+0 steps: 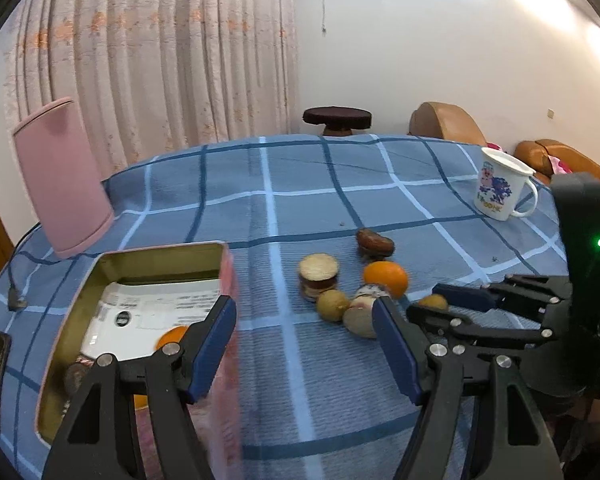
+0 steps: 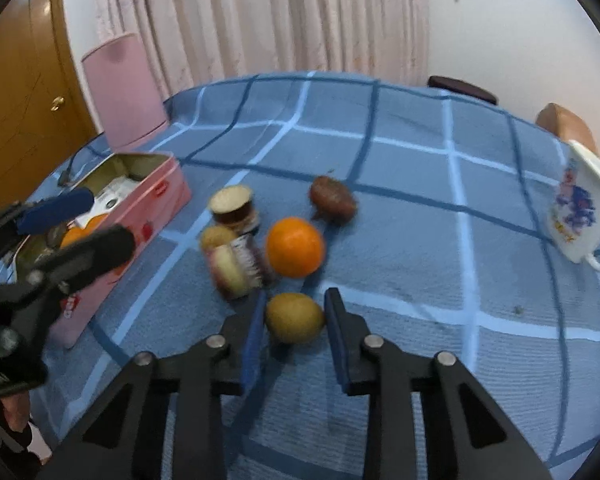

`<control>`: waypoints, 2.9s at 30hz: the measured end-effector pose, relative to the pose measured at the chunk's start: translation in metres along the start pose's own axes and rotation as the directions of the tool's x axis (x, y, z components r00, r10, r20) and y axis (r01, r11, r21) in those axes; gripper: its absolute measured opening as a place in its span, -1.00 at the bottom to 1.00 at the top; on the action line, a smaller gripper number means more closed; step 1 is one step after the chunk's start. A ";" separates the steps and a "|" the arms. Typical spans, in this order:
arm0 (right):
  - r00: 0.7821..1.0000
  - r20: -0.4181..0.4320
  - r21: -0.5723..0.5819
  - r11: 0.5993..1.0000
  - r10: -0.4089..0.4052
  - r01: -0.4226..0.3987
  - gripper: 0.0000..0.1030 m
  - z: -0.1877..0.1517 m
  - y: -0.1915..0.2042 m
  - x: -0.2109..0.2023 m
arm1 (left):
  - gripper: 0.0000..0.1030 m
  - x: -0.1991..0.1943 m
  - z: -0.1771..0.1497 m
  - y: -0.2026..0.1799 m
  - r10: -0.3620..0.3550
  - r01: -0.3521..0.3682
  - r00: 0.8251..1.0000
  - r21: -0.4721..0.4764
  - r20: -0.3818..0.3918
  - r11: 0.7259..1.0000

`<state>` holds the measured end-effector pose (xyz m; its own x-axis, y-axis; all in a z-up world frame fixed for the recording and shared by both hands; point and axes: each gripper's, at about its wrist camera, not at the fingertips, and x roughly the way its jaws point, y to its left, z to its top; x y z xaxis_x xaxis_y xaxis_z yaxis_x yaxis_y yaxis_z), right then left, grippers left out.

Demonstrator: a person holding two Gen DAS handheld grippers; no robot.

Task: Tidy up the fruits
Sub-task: 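Grasp the kiwi with the right tool while the left tool grasps the cut tuber piece, then lift the kiwi with the right tool while the left tool lifts the tuber piece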

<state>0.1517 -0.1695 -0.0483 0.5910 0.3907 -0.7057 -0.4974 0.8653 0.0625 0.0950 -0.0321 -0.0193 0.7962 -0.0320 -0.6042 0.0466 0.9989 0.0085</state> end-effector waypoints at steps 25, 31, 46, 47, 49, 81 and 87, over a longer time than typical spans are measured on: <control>0.999 0.033 0.112 0.994 -0.003 -0.001 -0.36 -0.001 -0.041 -0.010 | -0.21 0.053 -0.001 -0.039 -0.055 0.065 0.989 0.073 -0.136 0.995; 0.999 0.031 0.098 0.995 -0.020 0.017 -0.36 -0.001 -0.038 -0.009 | -0.21 0.055 -0.004 -0.035 -0.058 0.066 0.984 0.042 -0.166 0.997; 0.997 0.080 0.077 0.997 -0.014 0.008 -0.36 -0.002 -0.035 -0.018 | -0.23 0.046 -0.001 -0.027 -0.128 0.128 0.986 -0.007 -0.104 0.992; 0.996 0.085 0.076 0.997 -0.014 0.007 -0.36 -0.002 -0.035 -0.019 | -0.23 0.045 0.000 -0.027 -0.124 0.124 0.988 -0.007 -0.096 0.992; 0.995 0.098 0.075 0.997 -0.015 0.007 -0.36 -0.002 -0.034 -0.021 | -0.23 0.042 0.000 -0.027 -0.118 0.118 0.990 -0.006 -0.079 0.993; 0.969 0.241 0.047 0.998 -0.044 0.033 -0.36 -0.009 -0.029 -0.048 | -0.23 0.015 -0.002 -0.022 -0.052 0.054 0.996 -0.033 0.070 0.998; 0.966 0.254 0.039 0.998 -0.051 0.043 -0.36 -0.010 -0.026 -0.050 | -0.23 0.012 -0.002 -0.021 -0.050 0.053 0.995 -0.038 0.086 0.998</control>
<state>0.1289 -0.2146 -0.0216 0.7577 0.4130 -0.5053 -0.4466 0.8927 0.0598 0.1019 -0.0532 -0.0283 0.8420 -0.0844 -0.5328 0.0659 0.9964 -0.0537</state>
